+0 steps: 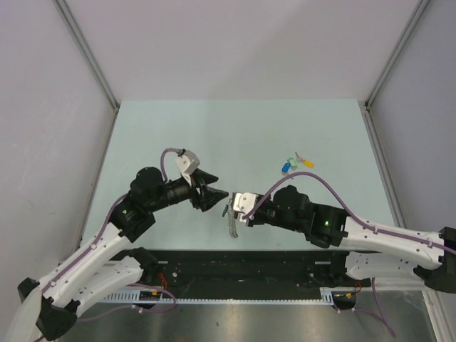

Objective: Put the keys on the keyring

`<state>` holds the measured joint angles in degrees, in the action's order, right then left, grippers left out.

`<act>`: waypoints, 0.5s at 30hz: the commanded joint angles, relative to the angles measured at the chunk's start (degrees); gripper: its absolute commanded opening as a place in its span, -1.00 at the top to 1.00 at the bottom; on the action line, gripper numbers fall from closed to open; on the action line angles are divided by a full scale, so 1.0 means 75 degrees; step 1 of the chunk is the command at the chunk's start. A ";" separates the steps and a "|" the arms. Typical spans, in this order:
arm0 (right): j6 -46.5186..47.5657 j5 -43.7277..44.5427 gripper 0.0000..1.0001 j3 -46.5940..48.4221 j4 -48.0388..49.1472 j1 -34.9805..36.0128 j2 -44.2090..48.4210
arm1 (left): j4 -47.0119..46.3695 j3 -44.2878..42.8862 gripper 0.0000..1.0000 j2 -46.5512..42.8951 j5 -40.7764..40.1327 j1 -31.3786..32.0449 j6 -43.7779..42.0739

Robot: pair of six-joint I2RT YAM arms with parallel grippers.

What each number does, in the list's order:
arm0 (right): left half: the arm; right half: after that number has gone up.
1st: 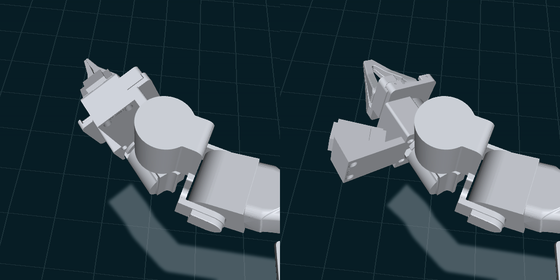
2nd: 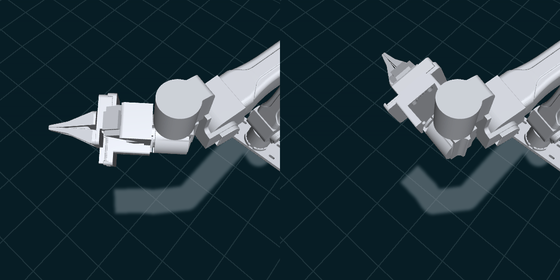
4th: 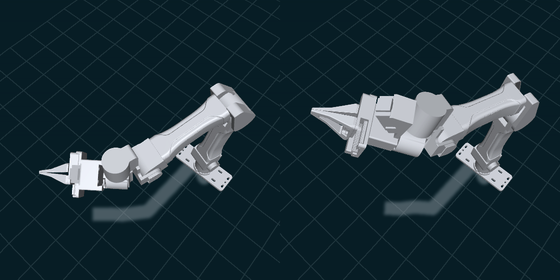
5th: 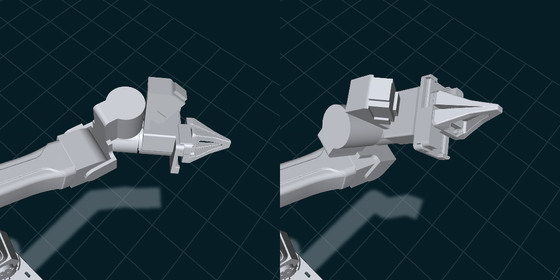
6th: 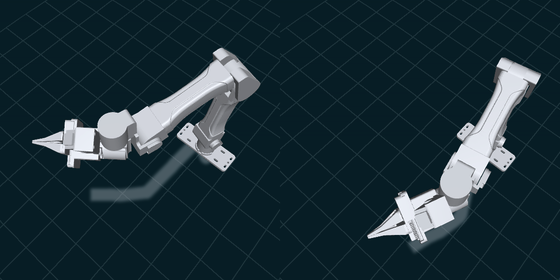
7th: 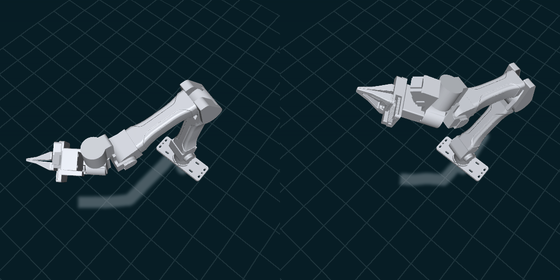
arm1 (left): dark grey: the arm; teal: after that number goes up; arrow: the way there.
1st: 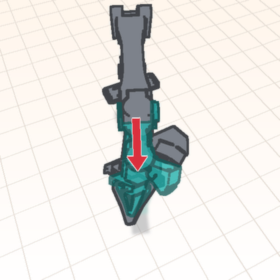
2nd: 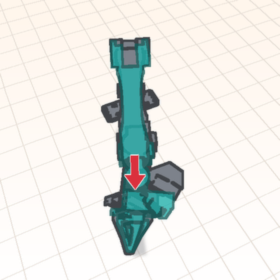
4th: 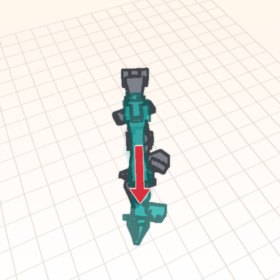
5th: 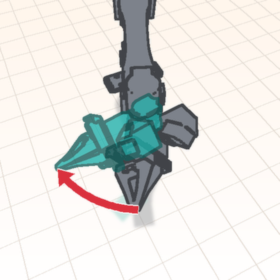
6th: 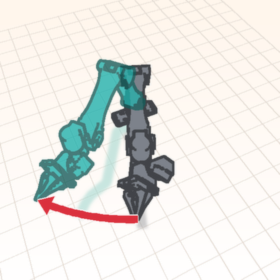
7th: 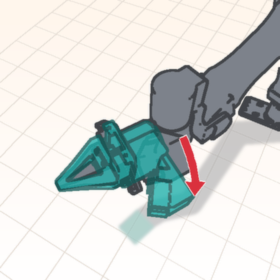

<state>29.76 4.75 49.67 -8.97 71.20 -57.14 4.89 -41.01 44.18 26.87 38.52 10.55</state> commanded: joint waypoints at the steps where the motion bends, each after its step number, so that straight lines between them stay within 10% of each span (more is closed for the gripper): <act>1: -0.0288 0.0140 1.00 0.0057 0.0212 -0.0410 0.0236 | 0.0074 -0.0390 -0.48 -0.0512 -0.1601 -0.0214 -0.0163; 5: -0.0440 0.0151 1.00 0.0057 0.0025 -0.0656 0.0400 | 0.0333 -0.0555 -1.00 -0.1037 -0.3436 -0.0343 -0.0176; 15: -0.1471 0.0433 1.00 0.0127 -0.0151 -0.1359 0.0542 | 0.1025 0.0229 -1.00 -0.1672 -0.4441 -0.2272 0.1159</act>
<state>22.94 6.68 49.58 -11.88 63.29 -53.76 9.98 -42.28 32.86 -4.29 28.45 13.58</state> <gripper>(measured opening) 0.008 0.996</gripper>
